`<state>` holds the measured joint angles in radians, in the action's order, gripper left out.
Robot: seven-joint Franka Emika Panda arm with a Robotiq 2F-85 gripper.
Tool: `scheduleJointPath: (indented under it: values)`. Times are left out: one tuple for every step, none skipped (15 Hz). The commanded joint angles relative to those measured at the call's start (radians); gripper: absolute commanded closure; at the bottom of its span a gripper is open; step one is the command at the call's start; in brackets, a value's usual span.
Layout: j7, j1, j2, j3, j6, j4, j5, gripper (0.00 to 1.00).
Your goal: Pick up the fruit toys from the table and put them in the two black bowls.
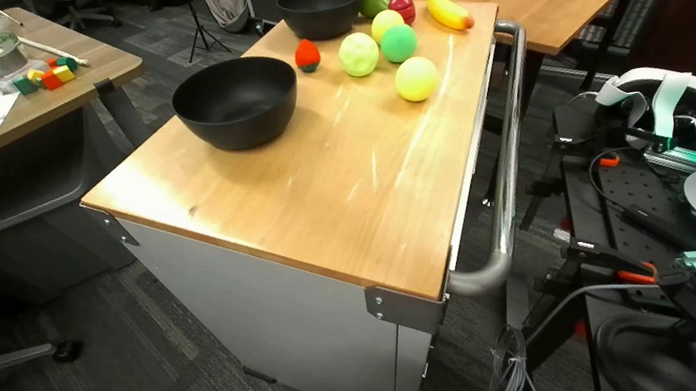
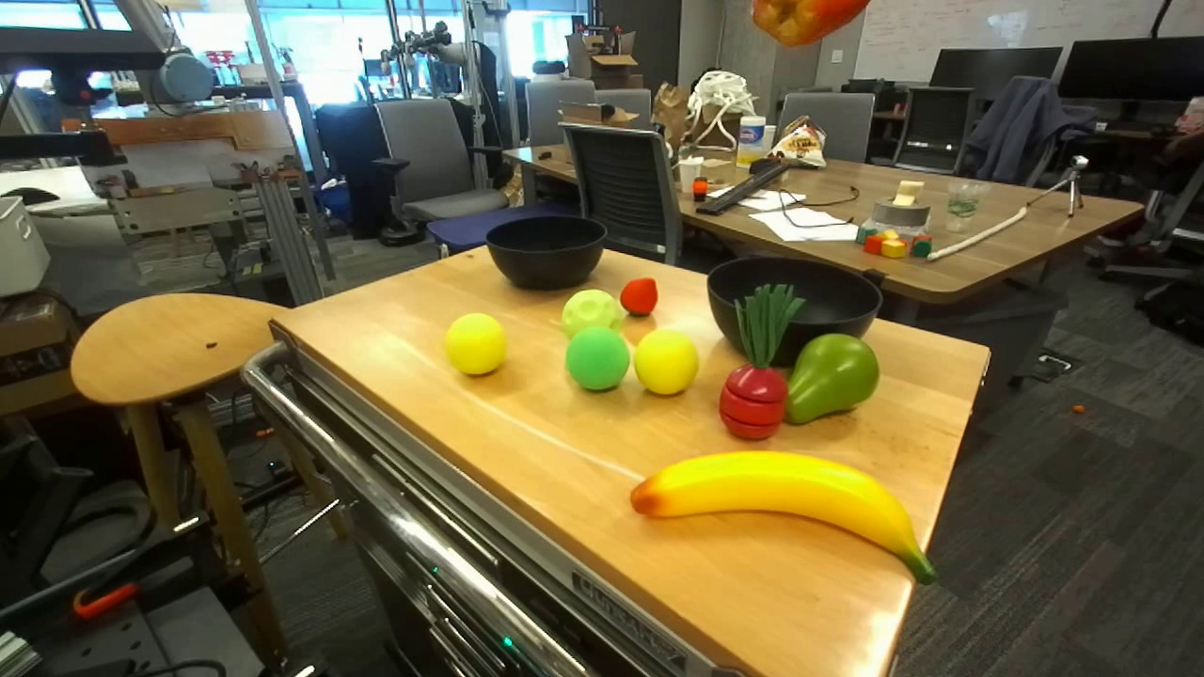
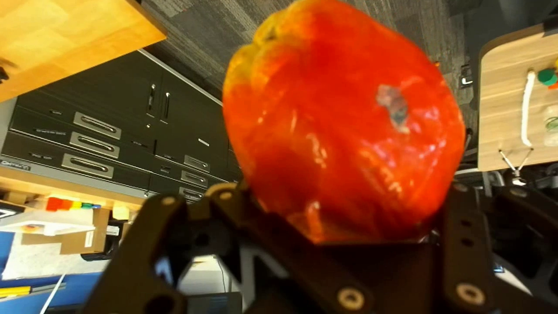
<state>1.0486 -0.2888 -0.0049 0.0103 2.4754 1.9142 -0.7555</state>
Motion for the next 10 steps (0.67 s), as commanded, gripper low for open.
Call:
scheduleJointPath:
  values:
    - [0.06, 0.065, 0.106, 0.063, -0.019, -0.145, -0.014, 0.59]
    - [0.072, 0.076, 0.125, 0.078, -0.013, -0.162, -0.018, 0.59]
    - [0.083, 0.085, 0.14, 0.094, -0.003, -0.17, -0.023, 0.59]
    - [0.093, 0.094, 0.155, 0.109, 0.005, -0.179, -0.027, 0.59]
    - [0.101, 0.103, 0.162, 0.122, 0.011, -0.177, -0.036, 0.59]
    - [0.105, 0.11, 0.17, 0.133, 0.014, -0.174, -0.041, 0.59]
    - [0.113, 0.118, 0.172, 0.144, 0.019, -0.161, -0.053, 0.59]
    - [0.12, 0.124, 0.17, 0.154, 0.026, -0.144, -0.062, 0.59]
    - [0.12, 0.129, 0.172, 0.16, 0.019, -0.137, -0.057, 0.59]
    - [0.122, 0.134, 0.172, 0.163, 0.006, -0.13, -0.049, 0.59]
